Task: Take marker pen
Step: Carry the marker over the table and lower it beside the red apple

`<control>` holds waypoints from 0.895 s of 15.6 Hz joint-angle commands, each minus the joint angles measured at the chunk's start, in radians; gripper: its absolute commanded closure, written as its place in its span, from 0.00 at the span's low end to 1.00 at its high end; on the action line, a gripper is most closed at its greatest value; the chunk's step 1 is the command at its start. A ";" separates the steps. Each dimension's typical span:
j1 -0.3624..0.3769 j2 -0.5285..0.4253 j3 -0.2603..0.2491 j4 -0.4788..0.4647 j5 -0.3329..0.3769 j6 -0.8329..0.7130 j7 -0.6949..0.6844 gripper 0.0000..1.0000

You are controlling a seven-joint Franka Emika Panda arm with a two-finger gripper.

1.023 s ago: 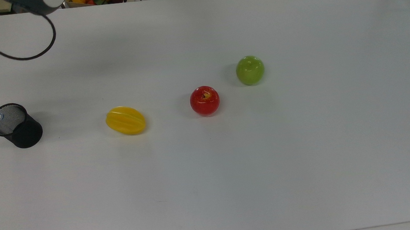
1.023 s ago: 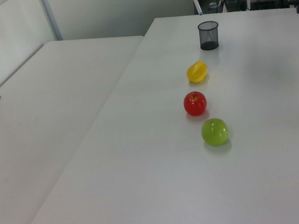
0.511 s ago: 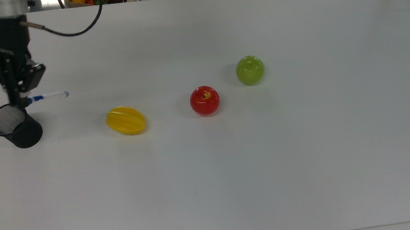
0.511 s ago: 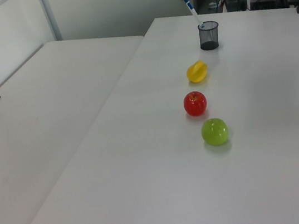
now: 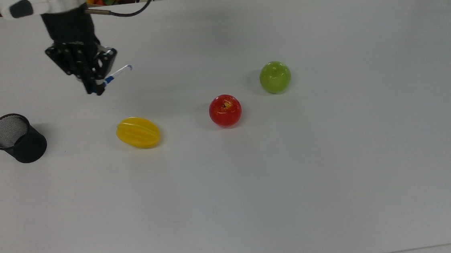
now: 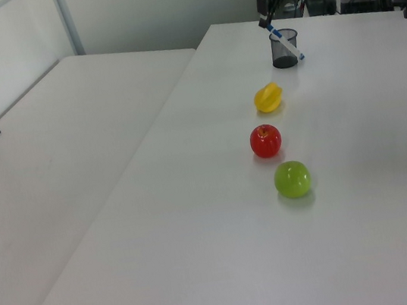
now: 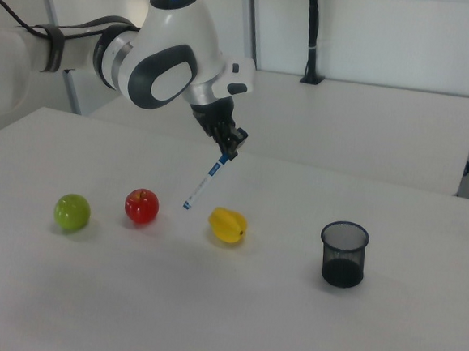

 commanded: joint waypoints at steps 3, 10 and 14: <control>0.039 -0.088 0.031 -0.108 0.003 -0.150 -0.057 0.91; 0.053 -0.093 0.074 -0.178 -0.010 -0.169 -0.087 0.91; 0.075 -0.058 0.088 -0.192 -0.027 -0.173 -0.089 0.91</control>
